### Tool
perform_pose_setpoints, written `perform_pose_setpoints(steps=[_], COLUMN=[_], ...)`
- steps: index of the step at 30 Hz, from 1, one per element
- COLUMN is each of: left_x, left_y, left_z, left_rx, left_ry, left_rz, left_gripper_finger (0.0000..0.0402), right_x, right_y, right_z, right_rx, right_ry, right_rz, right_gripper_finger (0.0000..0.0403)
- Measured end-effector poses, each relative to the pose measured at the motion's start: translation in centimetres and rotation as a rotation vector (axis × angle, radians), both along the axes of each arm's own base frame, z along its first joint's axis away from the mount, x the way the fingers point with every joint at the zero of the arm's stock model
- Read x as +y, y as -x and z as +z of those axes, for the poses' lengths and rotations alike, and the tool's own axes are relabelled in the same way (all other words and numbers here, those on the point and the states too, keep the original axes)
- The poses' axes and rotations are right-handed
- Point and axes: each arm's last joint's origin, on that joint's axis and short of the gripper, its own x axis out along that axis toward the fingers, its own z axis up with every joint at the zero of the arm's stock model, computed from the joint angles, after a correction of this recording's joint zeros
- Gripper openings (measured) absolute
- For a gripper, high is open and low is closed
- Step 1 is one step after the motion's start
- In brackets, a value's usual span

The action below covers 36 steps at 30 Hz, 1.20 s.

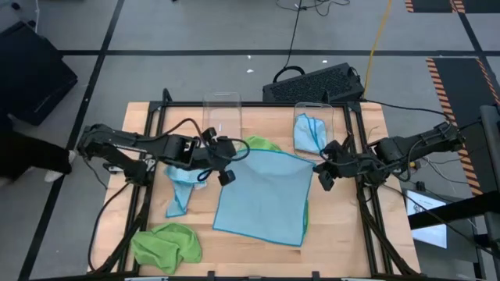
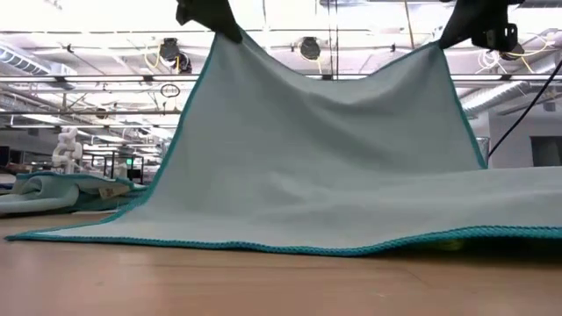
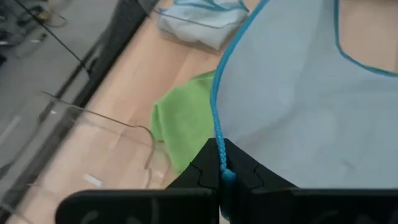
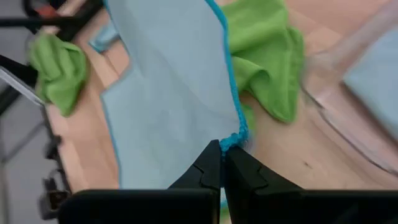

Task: Fold microfiber towels
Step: Fold the right blue microfiber towel

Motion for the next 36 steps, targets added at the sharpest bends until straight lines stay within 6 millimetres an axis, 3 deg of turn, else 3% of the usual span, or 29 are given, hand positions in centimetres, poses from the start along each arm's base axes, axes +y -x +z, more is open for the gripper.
perform_pose_setpoints(steps=[11,28,36], left_x=[0.4,-1.6,-3.3], left_y=[-0.4,0.1,0.9], left_z=[-2.7,-2.7,-6.1], left_rx=[-0.002,0.027,0.110], left_ry=[0.065,0.181,0.298], left_rz=[-0.014,-0.148,-0.176], left_gripper_finger=[0.0005,0.0005,0.0005], right_x=[0.1,1.3,2.9], right_y=[0.2,-0.8,-1.9], right_z=[-0.4,-0.7,-2.0], right_rx=[-0.082,-0.033,0.063], right_ry=[-0.086,-0.376,-0.401], right_rz=[0.016,0.064,0.115], right_gripper_finger=[0.0000,0.0000,0.0000])
